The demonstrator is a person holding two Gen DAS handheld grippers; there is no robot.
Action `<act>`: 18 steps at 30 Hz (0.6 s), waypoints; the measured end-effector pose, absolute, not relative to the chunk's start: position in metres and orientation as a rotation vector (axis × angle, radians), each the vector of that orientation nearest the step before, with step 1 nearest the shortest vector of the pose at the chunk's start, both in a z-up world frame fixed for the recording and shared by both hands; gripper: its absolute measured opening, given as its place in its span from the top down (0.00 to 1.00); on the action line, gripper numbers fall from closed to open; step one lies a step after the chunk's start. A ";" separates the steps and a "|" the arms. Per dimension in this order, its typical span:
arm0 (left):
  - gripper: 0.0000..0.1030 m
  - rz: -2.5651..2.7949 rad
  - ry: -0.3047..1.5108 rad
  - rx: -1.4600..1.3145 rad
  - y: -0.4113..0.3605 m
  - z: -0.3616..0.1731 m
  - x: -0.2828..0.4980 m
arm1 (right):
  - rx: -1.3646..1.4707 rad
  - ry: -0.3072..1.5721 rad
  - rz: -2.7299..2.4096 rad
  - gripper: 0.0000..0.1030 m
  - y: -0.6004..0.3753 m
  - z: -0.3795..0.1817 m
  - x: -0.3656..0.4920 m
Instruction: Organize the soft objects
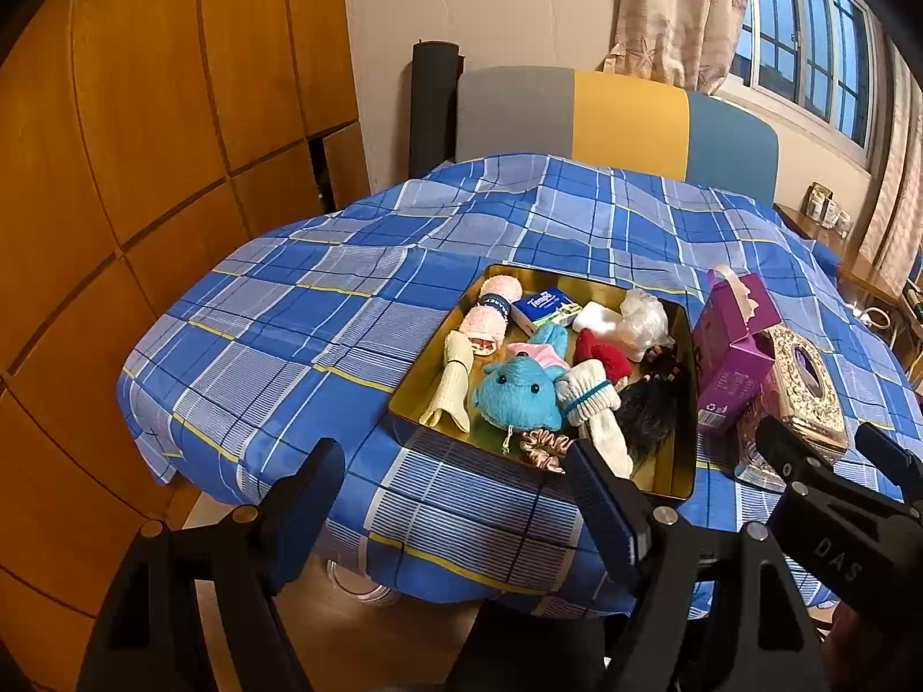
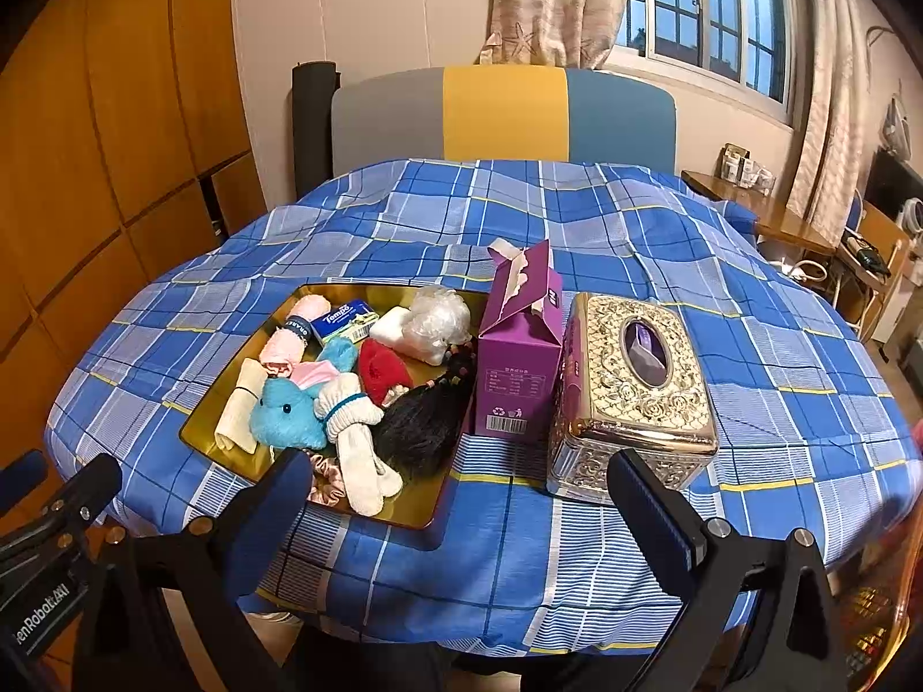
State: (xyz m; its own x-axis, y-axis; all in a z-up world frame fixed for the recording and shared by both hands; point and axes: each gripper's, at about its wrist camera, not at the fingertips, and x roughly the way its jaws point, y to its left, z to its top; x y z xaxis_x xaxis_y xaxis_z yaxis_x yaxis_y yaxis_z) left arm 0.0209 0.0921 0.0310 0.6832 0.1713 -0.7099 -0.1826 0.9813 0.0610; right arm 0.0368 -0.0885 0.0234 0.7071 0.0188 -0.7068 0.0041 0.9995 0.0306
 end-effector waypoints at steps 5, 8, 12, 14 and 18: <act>0.22 0.194 0.798 -0.009 0.091 0.031 0.022 | 0.036 0.788 0.007 0.00 -0.090 0.023 0.038; 0.22 0.194 0.801 -0.009 0.090 0.031 0.023 | 0.038 0.790 0.006 0.00 -0.090 0.023 0.039; 0.22 0.193 0.801 -0.007 0.090 0.030 0.023 | 0.041 0.793 0.003 0.00 -0.090 0.022 0.039; 0.22 0.190 0.804 -0.005 0.090 0.030 0.023 | 0.039 0.792 -0.002 0.00 -0.091 0.021 0.040; 0.22 0.187 0.812 0.000 0.090 0.028 0.025 | 0.041 0.794 -0.003 0.00 -0.092 0.020 0.041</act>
State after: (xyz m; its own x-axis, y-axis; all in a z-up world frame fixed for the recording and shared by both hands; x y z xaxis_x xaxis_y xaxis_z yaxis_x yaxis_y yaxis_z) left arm 0.0248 0.0900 0.0284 0.6728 0.1658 -0.7210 -0.1656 0.9836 0.0717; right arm 0.0408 -0.0915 0.0204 0.7008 0.0127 -0.7132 0.0185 0.9992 0.0359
